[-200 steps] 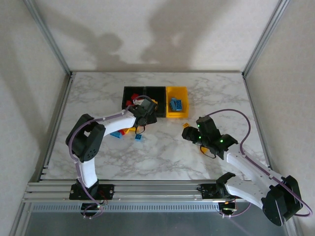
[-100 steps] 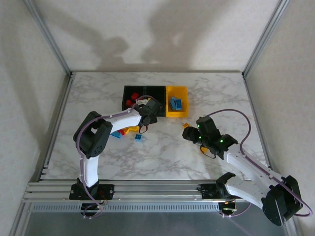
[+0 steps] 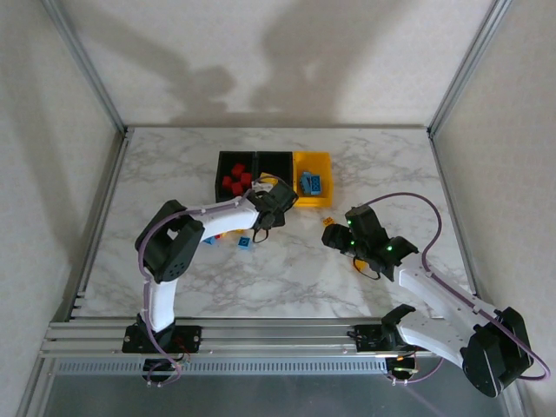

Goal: Sort the legos into containers by color
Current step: Move the lego to the center of the table, then pick up the lego from the center of the table.

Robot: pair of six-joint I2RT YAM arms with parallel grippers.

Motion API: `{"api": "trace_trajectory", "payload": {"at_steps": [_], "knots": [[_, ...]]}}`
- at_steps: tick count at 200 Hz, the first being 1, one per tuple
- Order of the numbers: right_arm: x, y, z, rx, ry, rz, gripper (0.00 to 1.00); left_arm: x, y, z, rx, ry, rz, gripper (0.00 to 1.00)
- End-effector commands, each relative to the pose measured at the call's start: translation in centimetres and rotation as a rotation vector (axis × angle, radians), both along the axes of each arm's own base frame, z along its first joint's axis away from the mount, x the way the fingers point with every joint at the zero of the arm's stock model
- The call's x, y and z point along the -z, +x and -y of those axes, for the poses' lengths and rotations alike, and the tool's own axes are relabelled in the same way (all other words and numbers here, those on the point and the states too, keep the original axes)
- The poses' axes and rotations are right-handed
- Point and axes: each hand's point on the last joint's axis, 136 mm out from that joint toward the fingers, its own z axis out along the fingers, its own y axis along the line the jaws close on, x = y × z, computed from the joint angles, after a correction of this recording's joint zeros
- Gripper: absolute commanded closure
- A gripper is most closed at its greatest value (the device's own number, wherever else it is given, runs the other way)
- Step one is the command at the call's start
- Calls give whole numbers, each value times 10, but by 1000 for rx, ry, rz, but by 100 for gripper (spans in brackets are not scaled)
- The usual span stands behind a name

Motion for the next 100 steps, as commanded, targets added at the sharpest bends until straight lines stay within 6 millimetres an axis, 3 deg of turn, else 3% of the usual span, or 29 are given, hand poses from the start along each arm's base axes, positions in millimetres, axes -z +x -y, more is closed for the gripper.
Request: {"api": "trace_trajectory", "payload": {"at_steps": [1, 41, 100], "knots": [[8, -1, 3, 3, -34, -8, 35, 4, -27, -1, 40, 34, -76, 37], [7, 0, 2, 0, -33, -6, 35, -16, -19, -5, 28, 66, -31, 32], [9, -1, 3, 2, -30, -10, 35, -8, -24, -10, 21, 79, -41, 28]]}}
